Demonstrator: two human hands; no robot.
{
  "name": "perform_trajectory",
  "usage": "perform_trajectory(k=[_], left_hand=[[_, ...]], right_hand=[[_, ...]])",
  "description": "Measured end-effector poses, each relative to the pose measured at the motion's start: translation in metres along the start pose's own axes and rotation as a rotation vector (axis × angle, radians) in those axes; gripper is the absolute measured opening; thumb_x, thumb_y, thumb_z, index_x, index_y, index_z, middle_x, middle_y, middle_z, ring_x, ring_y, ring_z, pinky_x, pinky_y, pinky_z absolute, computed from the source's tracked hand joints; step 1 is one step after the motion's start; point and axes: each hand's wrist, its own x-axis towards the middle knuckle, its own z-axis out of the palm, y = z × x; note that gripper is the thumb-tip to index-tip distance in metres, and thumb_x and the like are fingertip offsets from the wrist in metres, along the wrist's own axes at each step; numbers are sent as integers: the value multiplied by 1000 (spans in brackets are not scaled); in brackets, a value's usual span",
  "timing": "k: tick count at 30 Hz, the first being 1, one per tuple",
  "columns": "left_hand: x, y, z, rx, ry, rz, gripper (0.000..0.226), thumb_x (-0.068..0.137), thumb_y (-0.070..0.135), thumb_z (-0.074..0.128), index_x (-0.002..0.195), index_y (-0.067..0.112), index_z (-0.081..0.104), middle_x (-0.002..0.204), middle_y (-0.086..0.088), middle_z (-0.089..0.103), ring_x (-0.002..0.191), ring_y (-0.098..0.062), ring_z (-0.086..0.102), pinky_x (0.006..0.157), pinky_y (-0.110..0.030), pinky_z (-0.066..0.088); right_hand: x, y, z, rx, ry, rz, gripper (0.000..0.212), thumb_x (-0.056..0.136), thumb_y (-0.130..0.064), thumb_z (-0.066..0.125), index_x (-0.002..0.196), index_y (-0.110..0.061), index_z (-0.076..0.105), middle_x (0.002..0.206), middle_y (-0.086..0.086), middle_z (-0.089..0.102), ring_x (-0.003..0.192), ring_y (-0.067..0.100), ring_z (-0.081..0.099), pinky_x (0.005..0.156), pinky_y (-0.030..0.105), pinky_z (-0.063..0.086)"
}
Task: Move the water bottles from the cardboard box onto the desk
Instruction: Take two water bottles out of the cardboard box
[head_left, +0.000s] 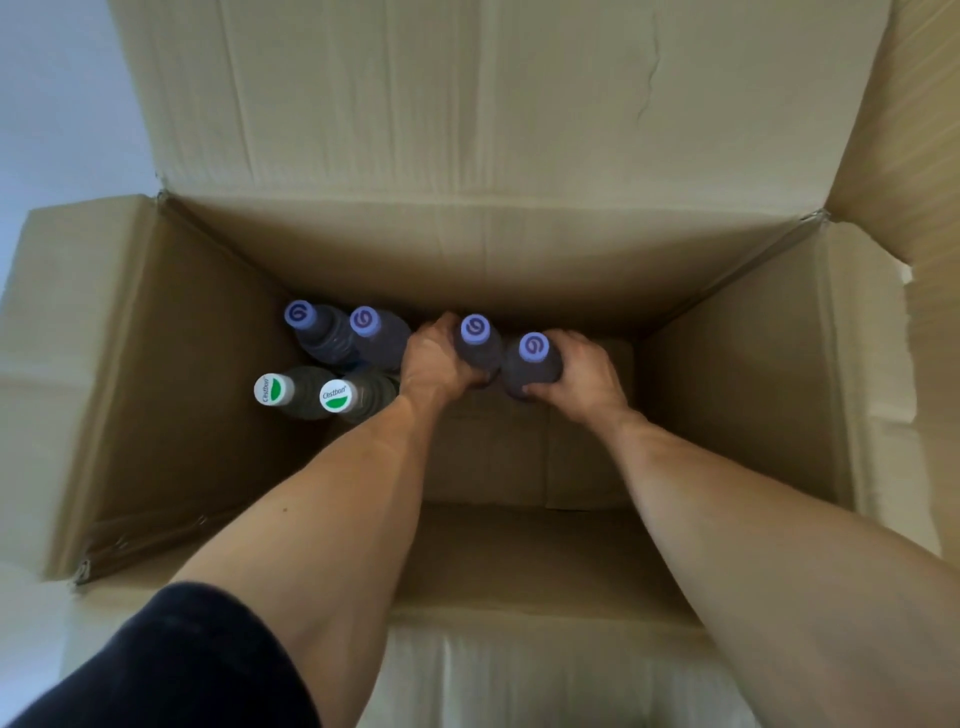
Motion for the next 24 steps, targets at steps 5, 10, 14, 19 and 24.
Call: perform_trajectory(k=[5,10,14,19,24], left_hand=[[-17,-4,-23,-129,-131,45,63,62,25,89,113,11,56,109,-7,69,103,-28,66,89,-42,54],[-34,1,-54,-352,-251,18,60,65,19,89,118,13,62,111,-2,72,103,-18,68,96,-40,54],[-58,12,-75,-588,-270,-14,45,71,21,84,111,19,66,103,0,75,92,-16,71,71,-30,56],[-96,33,-96,-926,-304,-47,40,87,20,76,119,6,57,104,-15,71,86,-24,73,74,-41,63],[-131,55,-121,-1113,-284,-9,42,91,29,72,123,8,54,121,-22,68,100,-32,72,89,-50,59]], right_hand=[[-15,6,-12,343,-133,124,69,63,-16,94,124,-16,61,119,2,68,108,16,63,96,33,51],[-28,-2,-39,538,-239,153,58,62,-18,90,113,-12,62,107,0,73,107,15,66,92,29,51],[-47,-18,-63,759,-264,153,66,53,-31,86,113,-16,64,107,-2,76,107,16,69,93,34,51],[-78,-45,-89,1042,-242,163,36,74,-25,77,108,-19,65,96,1,77,89,15,73,78,31,52],[-110,-82,-111,1209,-169,157,36,95,-32,64,123,-10,62,116,13,72,106,29,69,96,43,53]])
